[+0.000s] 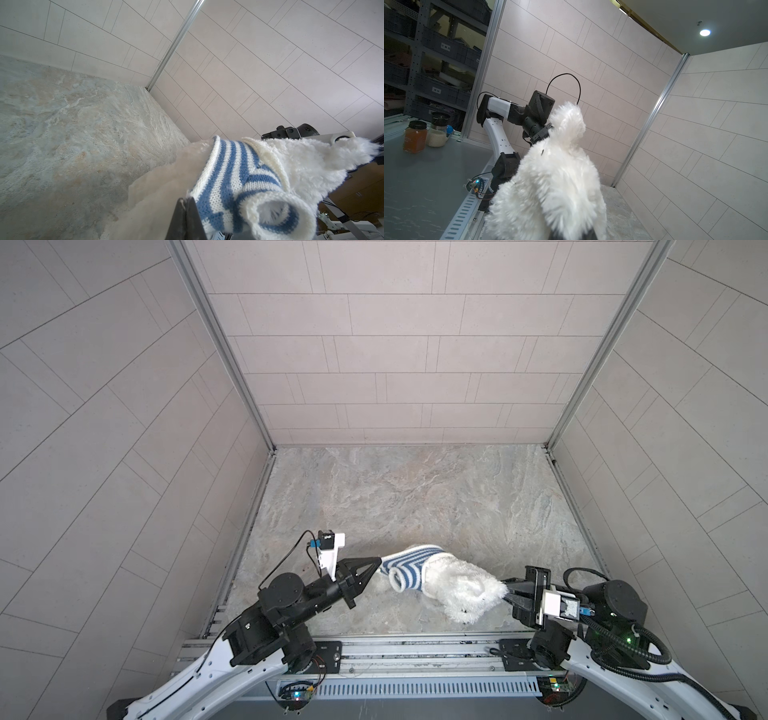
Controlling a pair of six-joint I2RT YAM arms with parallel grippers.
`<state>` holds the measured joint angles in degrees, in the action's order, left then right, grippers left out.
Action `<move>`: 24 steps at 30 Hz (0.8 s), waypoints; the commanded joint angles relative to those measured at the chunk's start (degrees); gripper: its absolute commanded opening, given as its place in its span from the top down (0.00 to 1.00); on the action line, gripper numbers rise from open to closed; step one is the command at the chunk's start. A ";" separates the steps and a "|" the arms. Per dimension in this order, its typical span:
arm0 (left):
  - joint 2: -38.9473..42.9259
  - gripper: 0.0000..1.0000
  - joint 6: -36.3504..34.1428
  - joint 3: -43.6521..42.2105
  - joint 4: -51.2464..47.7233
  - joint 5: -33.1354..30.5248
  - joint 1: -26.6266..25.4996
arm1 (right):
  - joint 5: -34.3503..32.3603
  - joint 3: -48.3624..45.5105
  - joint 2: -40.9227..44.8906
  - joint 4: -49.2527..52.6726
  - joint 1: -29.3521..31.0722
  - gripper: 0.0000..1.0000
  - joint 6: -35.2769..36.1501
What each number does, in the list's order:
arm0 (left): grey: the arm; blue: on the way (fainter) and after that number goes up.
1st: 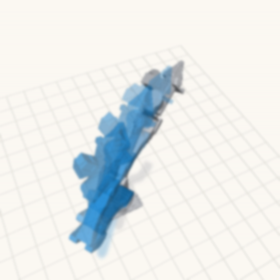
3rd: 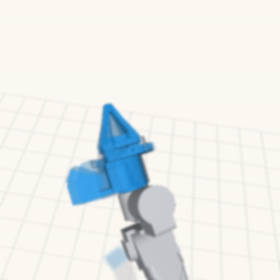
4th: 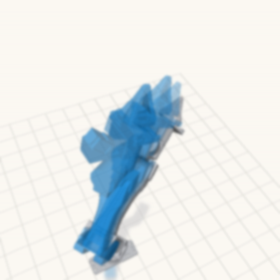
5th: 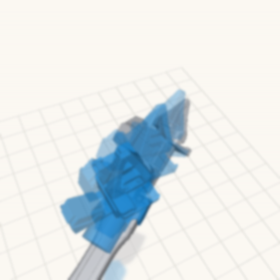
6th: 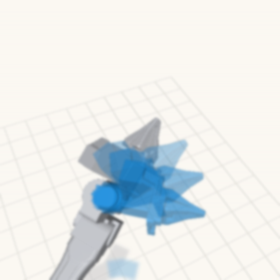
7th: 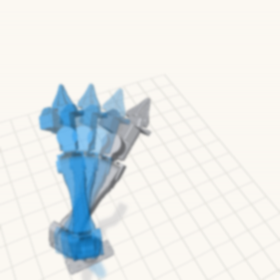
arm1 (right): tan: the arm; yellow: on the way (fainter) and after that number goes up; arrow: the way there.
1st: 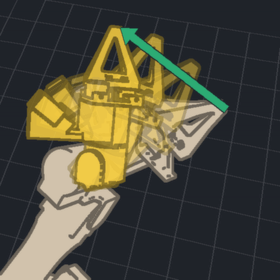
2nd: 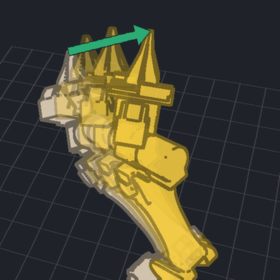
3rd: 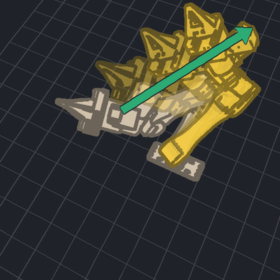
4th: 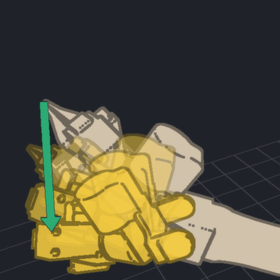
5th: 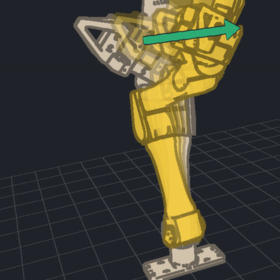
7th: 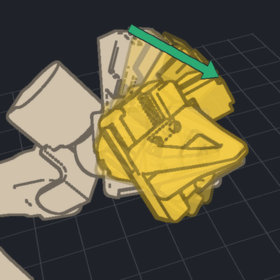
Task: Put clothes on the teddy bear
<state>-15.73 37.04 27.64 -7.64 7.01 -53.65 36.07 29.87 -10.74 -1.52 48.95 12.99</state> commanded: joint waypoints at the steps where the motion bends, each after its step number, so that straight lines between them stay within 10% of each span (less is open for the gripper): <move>1: 1.18 1.00 -0.61 -0.42 -1.30 -4.50 0.33 | 0.53 1.00 1.88 -7.37 -0.08 1.00 0.15; 13: -0.45 1.00 -1.96 -3.05 3.61 -2.82 0.32 | 0.58 0.72 1.96 -8.85 -0.03 1.00 -0.71; 24: -7.92 1.00 -4.13 -3.60 15.88 13.01 0.23 | 0.29 1.01 -2.53 -8.12 -0.06 1.00 -0.12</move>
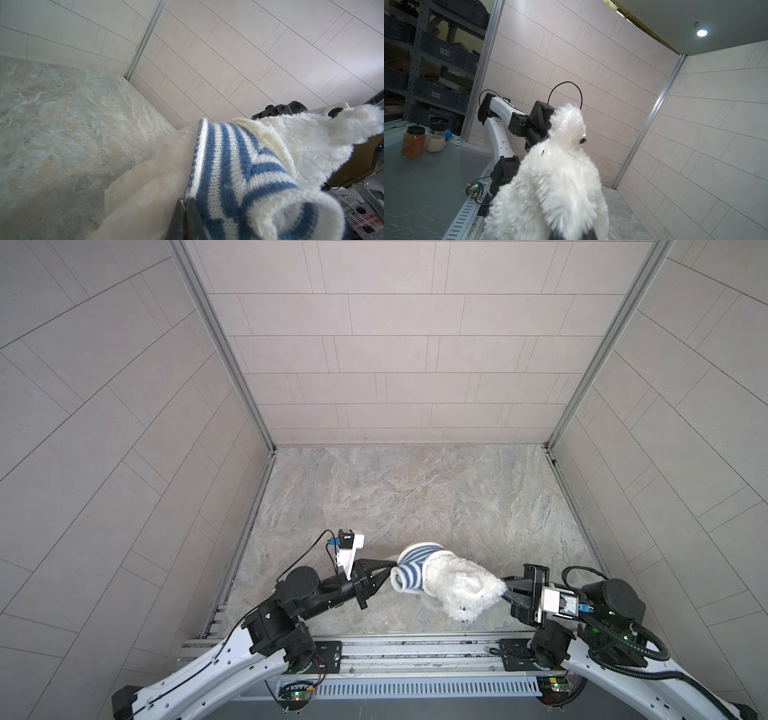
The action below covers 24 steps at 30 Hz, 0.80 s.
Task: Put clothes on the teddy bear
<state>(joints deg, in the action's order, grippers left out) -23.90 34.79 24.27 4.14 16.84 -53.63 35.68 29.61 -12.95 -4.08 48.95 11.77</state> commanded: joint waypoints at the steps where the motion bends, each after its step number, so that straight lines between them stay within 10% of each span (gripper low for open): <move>1: 0.33 1.00 -2.34 0.04 3.38 2.90 0.27 | 0.69 1.24 -0.37 -5.83 -0.04 1.00 1.21; 24: 2.17 0.89 -10.04 1.72 -2.56 -4.50 -4.37 | 3.12 -0.63 -2.06 -12.72 -0.07 1.00 -2.99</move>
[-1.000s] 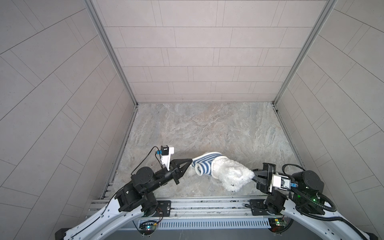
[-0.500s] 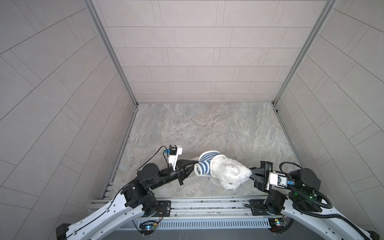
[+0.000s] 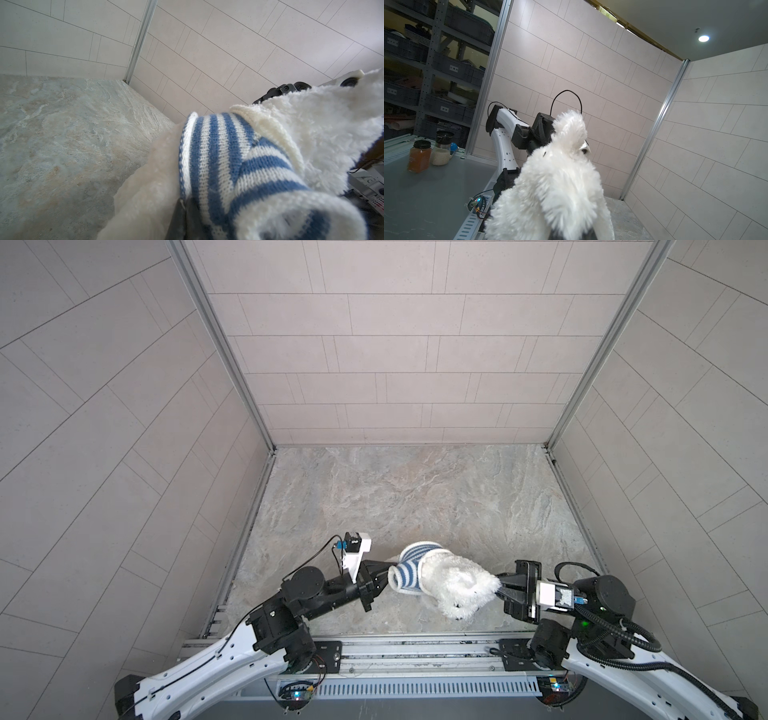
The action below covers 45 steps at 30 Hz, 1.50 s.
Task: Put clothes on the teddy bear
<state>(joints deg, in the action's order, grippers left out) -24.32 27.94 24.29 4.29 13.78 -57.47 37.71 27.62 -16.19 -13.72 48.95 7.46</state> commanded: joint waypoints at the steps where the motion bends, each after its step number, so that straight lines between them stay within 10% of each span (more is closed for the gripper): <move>1: 4.21 0.83 -4.71 2.78 -6.52 -3.30 -0.48 | 1.53 1.75 1.41 -1.67 -0.08 1.00 1.52; 11: 9.90 0.55 -14.43 14.19 -30.71 -11.74 -0.45 | 1.34 6.01 1.71 11.76 -0.08 1.00 5.95; 19: 2.47 0.71 -17.93 20.61 -36.10 6.89 -0.45 | 0.30 9.66 -2.51 15.55 -0.08 1.00 6.14; 33: -2.42 1.00 -17.75 19.56 -31.52 9.35 -0.50 | 0.87 10.19 -4.69 16.67 -0.07 1.00 5.81; 45: -7.71 0.96 -19.05 20.37 -28.21 7.92 -1.88 | 0.79 9.51 -3.64 16.09 -0.08 1.00 5.46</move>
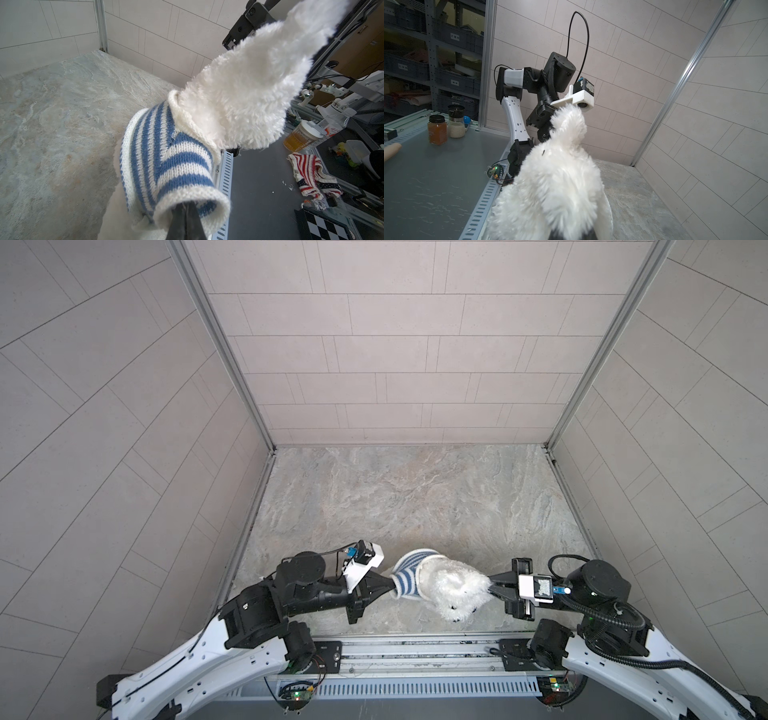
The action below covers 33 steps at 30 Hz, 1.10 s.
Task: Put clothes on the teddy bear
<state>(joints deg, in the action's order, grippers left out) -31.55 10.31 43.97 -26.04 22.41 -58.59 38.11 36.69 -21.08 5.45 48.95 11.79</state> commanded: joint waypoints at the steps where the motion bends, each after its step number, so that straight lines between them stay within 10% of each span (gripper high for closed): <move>1: -0.68 0.93 -1.51 0.61 2.22 -1.18 -1.04 | 0.39 0.32 1.39 -3.17 -0.08 1.00 1.07; 12: -2.82 0.63 -3.07 0.06 3.90 -4.29 -2.72 | 0.49 0.48 0.86 -3.86 -0.06 1.00 0.99; 33: -4.40 0.66 -8.51 1.18 3.80 -18.77 -6.54 | 0.74 0.67 0.51 -3.96 -0.08 1.00 0.76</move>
<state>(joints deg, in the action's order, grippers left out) -35.83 2.92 43.97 -23.33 6.22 -65.04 38.04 36.64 -20.86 5.41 48.95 11.77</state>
